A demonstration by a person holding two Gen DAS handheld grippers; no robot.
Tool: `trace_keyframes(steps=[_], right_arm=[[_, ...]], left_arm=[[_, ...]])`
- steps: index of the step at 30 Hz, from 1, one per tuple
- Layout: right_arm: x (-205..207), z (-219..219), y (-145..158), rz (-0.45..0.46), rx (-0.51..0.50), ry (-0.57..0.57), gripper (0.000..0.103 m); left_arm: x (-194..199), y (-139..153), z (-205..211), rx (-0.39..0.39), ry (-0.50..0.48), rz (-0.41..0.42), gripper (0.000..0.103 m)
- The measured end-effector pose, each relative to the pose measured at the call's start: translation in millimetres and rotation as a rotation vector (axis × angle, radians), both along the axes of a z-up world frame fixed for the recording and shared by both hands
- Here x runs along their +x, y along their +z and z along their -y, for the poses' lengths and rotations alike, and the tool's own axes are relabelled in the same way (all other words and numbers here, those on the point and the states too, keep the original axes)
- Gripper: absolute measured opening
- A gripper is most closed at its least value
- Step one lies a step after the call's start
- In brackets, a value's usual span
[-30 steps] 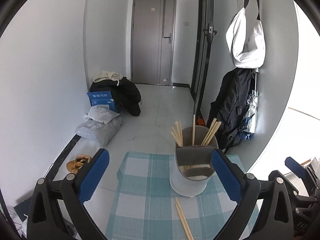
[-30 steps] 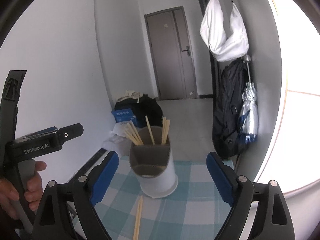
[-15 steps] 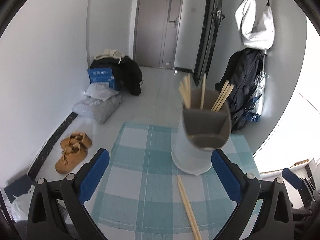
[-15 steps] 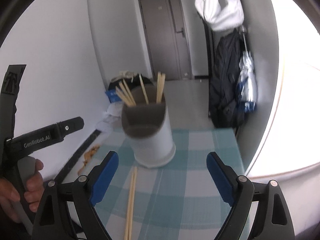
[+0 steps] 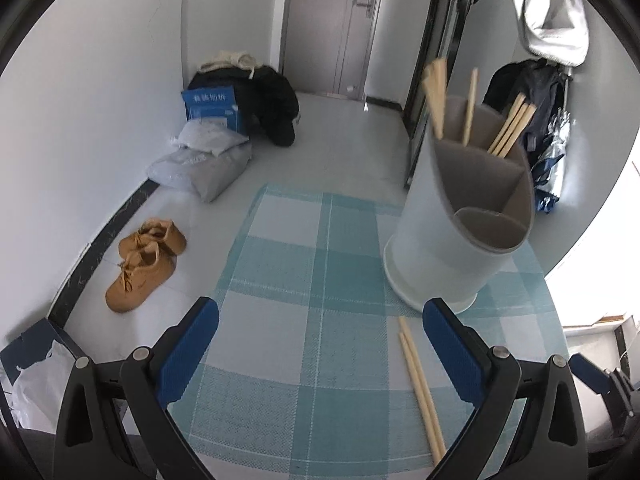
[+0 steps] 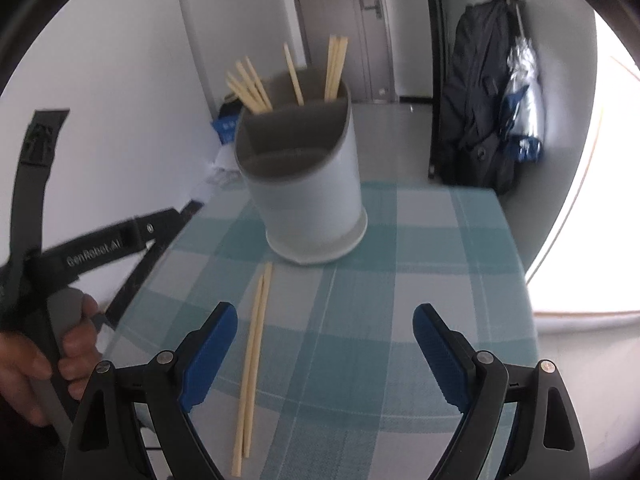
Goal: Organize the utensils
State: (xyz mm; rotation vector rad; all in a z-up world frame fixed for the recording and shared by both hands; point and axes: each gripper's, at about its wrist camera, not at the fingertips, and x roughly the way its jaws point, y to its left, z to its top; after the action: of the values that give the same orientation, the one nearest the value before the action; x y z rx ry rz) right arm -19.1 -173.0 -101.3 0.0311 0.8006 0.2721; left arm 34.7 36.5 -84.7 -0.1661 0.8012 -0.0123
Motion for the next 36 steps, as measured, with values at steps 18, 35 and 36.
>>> trace_keyframes(steps=[18,35,36], right_arm=[[33,-56,-51,-0.228,-0.176,0.130,0.062],[29,-75,-46,-0.243,-0.256,0.188,0.037],[30,-77,-45,-0.251,-0.255,0.190,0.037]], left_arm=[[9,-6,-46,-0.093,0.103,-0.080,0.100],[19,-23,-64,-0.181,0.158,-0.191,0.100],[20,-24,-65,-0.183,0.164,-0.196,0.100]])
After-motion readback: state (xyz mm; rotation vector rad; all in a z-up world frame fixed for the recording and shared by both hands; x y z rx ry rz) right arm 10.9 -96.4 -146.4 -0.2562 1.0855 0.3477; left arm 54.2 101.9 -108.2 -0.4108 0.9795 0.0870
